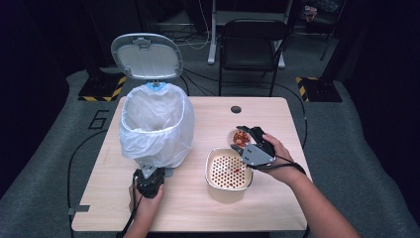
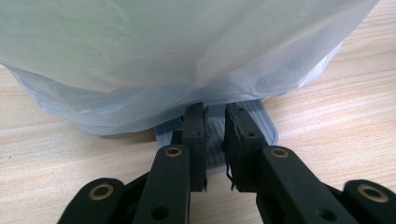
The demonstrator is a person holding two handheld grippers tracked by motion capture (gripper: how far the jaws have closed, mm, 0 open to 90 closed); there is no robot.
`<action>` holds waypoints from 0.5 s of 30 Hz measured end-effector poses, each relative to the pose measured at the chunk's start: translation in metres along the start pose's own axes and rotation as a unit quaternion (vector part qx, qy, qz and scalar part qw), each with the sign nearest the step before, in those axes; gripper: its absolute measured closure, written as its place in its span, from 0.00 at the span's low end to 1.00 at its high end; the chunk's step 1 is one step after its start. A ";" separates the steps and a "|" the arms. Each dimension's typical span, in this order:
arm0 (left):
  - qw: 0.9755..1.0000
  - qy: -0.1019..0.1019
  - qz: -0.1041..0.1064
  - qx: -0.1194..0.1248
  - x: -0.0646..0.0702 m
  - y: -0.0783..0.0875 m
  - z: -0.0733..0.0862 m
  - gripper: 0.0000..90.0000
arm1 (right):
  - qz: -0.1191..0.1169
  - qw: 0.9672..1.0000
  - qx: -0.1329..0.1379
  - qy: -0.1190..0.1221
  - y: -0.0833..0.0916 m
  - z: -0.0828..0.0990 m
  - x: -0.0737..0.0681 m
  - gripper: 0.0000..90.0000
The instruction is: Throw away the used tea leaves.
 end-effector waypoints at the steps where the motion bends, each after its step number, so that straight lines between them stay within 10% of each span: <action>1: 1.000 0.003 0.001 0.001 0.000 0.000 0.000 0.87 | 0.008 1.000 -0.002 0.014 0.000 -0.001 -0.002 0.39; 12: 1.000 0.006 0.002 0.003 0.001 -0.001 0.000 0.87 | 0.036 0.996 -0.017 0.078 0.001 -0.005 -0.008 0.39; 15: 1.000 -0.007 -0.005 0.000 -0.001 0.000 0.000 0.87 | 0.045 0.991 -0.029 0.125 0.000 -0.007 -0.012 0.40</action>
Point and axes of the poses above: each handheld gripper's, and its own axes: y roughly backward along the jaws, z roughly out of its underside, x roughly to its right, the point moved 3 cm from there along -y, roughly forward along the jaws, and after that the axes turned 5 degrees about -x, right-handed, at the moved point
